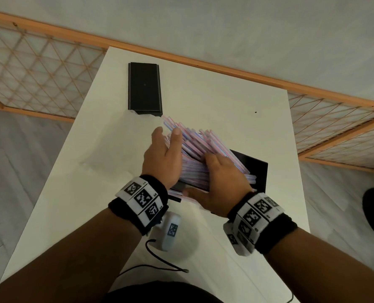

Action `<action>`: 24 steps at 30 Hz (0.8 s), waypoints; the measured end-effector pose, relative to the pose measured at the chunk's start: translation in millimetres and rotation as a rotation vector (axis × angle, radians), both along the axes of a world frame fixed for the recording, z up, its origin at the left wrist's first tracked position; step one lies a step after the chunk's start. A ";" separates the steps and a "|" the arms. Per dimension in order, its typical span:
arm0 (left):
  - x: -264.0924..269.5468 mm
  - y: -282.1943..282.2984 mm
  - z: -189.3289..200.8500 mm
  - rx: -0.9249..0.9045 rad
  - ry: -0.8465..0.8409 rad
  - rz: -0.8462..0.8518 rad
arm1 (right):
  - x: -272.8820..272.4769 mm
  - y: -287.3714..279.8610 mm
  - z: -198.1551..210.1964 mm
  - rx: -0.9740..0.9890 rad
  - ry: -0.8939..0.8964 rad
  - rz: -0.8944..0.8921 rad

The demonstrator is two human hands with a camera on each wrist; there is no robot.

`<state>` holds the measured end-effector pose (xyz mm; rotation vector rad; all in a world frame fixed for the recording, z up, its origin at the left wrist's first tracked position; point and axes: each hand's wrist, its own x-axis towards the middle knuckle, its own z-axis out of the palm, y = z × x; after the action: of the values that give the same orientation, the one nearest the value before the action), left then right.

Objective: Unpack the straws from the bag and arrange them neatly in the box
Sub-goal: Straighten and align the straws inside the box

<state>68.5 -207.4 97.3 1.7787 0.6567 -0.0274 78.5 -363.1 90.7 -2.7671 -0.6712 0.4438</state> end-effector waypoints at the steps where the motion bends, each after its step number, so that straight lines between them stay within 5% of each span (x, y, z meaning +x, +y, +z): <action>1: -0.8 0.7 0.1 -0.033 -0.042 0.035 | -4.6 -5.8 1.2 0.038 -0.064 0.000; 3: 0.1 4.1 -0.3 -0.114 -0.134 0.128 | -9.5 -18.6 3.9 0.078 -0.159 -0.037; 9: 15.6 8.7 -34.4 -0.295 -0.032 0.170 | -2.3 -27.5 -4.9 -0.068 0.088 0.000; 15: 13.6 6.6 -21.1 -0.187 -0.038 0.129 | 4.7 -18.1 -1.7 -0.269 0.072 0.042; 24: 6.7 2.4 -15.2 -0.100 -0.012 0.079 | 3.7 -10.0 -12.2 -0.159 0.146 -0.026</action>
<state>75.2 -205.0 82.2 1.6542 0.7051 0.0039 82.2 -373.1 78.5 -2.8506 -0.5885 0.7151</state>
